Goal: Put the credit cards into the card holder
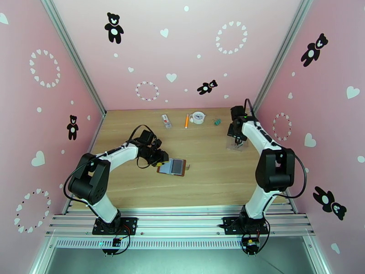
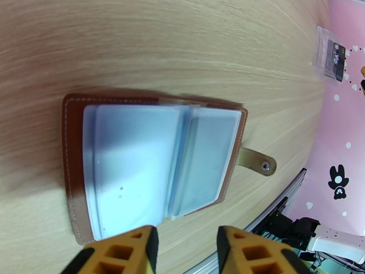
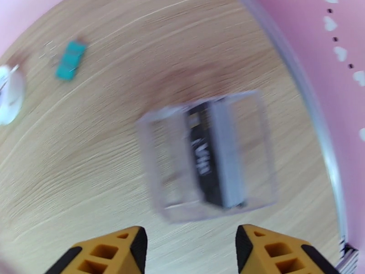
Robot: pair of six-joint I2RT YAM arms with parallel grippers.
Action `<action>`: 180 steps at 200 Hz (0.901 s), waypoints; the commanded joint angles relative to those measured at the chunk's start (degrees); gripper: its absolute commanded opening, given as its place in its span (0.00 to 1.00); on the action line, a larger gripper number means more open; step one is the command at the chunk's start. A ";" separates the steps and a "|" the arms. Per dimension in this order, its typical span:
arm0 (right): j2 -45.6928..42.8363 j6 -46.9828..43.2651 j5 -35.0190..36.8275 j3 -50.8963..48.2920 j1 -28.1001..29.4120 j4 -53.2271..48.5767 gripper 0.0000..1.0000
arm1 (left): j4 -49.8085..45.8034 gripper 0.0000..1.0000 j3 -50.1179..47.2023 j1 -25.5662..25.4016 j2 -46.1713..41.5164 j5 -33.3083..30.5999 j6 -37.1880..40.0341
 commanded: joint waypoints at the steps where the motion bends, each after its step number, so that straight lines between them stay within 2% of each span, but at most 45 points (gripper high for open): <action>1: 4.21 -3.74 1.31 3.83 -1.67 -4.09 0.61 | -0.04 0.40 -0.23 0.29 -2.22 -1.53 -0.70; 29: 8.58 -6.48 -5.91 6.62 -3.49 -4.98 0.61 | -0.21 0.40 0.43 0.29 -1.29 -1.28 -0.68; 63: 11.54 -5.18 -5.38 8.34 -4.56 -7.49 0.61 | -0.28 0.40 0.44 0.29 -0.61 -1.23 -0.36; 82: 12.02 -5.08 -3.44 8.31 -4.70 -8.06 0.61 | -0.39 0.40 0.43 0.29 0.09 -1.27 -0.10; 180: 13.02 -6.31 -2.82 7.81 -6.66 -8.71 0.60 | 0.01 0.40 -0.35 0.34 1.74 -1.19 0.08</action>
